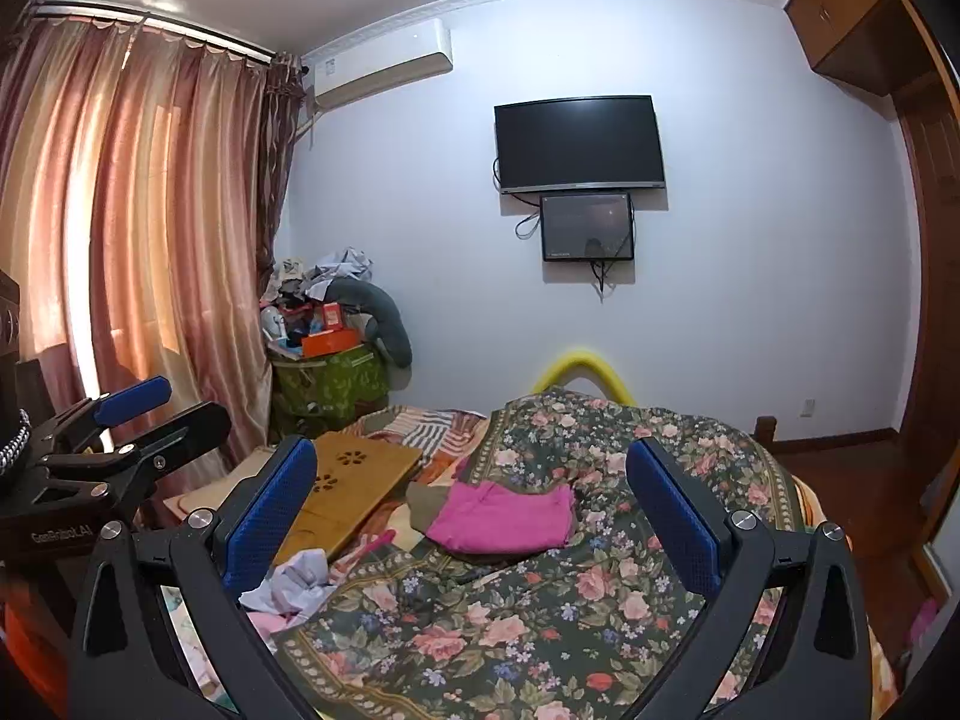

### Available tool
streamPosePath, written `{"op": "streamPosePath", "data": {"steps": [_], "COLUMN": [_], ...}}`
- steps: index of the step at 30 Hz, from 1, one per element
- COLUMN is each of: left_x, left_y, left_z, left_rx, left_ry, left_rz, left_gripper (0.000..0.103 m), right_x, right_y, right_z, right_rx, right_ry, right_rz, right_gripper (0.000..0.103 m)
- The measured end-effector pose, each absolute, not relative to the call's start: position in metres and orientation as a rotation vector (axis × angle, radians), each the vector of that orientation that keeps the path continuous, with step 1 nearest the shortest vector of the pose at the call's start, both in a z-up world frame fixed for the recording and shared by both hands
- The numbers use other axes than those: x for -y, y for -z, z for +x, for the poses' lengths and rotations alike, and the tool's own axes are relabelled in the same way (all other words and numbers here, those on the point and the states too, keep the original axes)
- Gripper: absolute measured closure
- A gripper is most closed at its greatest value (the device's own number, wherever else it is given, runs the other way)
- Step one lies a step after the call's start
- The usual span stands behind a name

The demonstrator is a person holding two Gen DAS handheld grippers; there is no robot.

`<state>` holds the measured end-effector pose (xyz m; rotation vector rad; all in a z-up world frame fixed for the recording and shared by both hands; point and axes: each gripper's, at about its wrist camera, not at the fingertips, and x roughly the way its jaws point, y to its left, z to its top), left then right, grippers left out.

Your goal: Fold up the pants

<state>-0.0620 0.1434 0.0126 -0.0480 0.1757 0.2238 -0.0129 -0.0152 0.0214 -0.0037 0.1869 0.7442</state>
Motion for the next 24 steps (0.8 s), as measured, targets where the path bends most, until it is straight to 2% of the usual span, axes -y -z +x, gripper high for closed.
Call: {"op": "streamPosePath", "data": {"steps": [24], "left_x": [-0.1474], "left_y": [-0.0079], "left_z": [-0.0546], "left_rx": [-0.191], "left_ry": [-0.221], "left_rz": [-0.070], "left_gripper": [0.000], "right_x": [0.0178], "right_y": [-0.0218], "right_z": [-0.0125], "right_rx": [-0.194], "right_ry": [-0.738], "right_rz": [0.000], "right_gripper": [0.000]}}
